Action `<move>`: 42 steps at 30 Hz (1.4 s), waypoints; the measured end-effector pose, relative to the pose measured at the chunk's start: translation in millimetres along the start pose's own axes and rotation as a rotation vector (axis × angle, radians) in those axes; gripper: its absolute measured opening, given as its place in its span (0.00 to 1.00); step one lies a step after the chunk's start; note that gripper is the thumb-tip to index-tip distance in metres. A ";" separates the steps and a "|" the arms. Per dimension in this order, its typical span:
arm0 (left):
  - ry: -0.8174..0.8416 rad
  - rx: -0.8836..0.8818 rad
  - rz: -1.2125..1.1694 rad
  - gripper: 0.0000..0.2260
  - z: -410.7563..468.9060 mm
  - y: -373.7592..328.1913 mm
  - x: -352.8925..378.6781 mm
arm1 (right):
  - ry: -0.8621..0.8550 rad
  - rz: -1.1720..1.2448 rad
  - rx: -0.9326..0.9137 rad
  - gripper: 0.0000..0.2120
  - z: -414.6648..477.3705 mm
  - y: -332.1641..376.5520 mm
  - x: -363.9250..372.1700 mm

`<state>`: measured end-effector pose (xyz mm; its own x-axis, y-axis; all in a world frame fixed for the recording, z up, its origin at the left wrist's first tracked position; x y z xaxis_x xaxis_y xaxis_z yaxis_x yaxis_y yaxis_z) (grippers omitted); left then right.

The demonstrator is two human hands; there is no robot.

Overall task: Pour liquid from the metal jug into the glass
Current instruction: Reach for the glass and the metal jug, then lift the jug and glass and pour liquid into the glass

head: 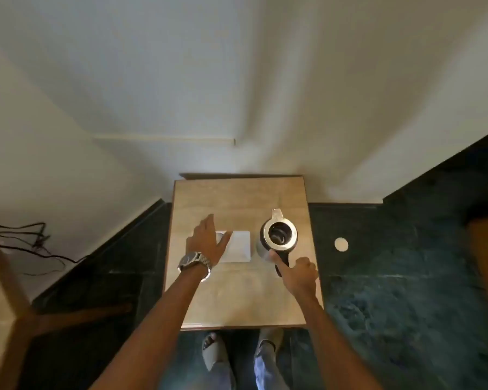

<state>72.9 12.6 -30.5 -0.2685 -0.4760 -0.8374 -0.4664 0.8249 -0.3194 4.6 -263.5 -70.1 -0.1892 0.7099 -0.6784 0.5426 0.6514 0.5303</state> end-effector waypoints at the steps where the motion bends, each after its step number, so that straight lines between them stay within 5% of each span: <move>1: 0.009 -0.042 -0.016 0.38 10.2 12.1 15.9 | 0.025 0.066 0.040 0.40 6.0 -10.0 11.7; 5: 0.110 -0.179 -0.067 0.50 47.4 61.0 87.3 | -0.016 0.480 0.030 0.25 25.1 -34.5 59.9; 11: 0.114 -0.264 -0.318 0.58 84.4 98.1 154.3 | -0.252 0.689 -0.059 0.11 40.5 -33.9 72.9; 19: -0.038 -0.293 -0.617 0.31 100.2 104.9 160.1 | -0.340 0.717 -0.091 0.11 45.5 -27.7 62.0; 30: -0.020 -0.168 -0.576 0.31 86.4 86.9 111.6 | -0.419 0.628 -0.196 0.14 46.2 -12.9 -4.9; 42: 0.101 -0.015 -0.585 0.35 -22.5 0.7 -52.7 | -0.204 0.418 -0.357 0.25 -71.4 90.3 -153.2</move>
<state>67.8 31.4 23.4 -0.0418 -0.8777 -0.4773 -0.5732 0.4123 -0.7081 24.2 -294.3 118.1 0.1623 0.8829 -0.4407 0.2214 0.4027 0.8882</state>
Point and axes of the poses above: each hand's wrist, its own z-axis towards the middle knuckle, its own x-axis out of the palm, y = z × x, the point moved 8 cm from there along z, towards the middle knuckle, and after that the axes turned 10 degrees about -x, right-handed, at the moved point
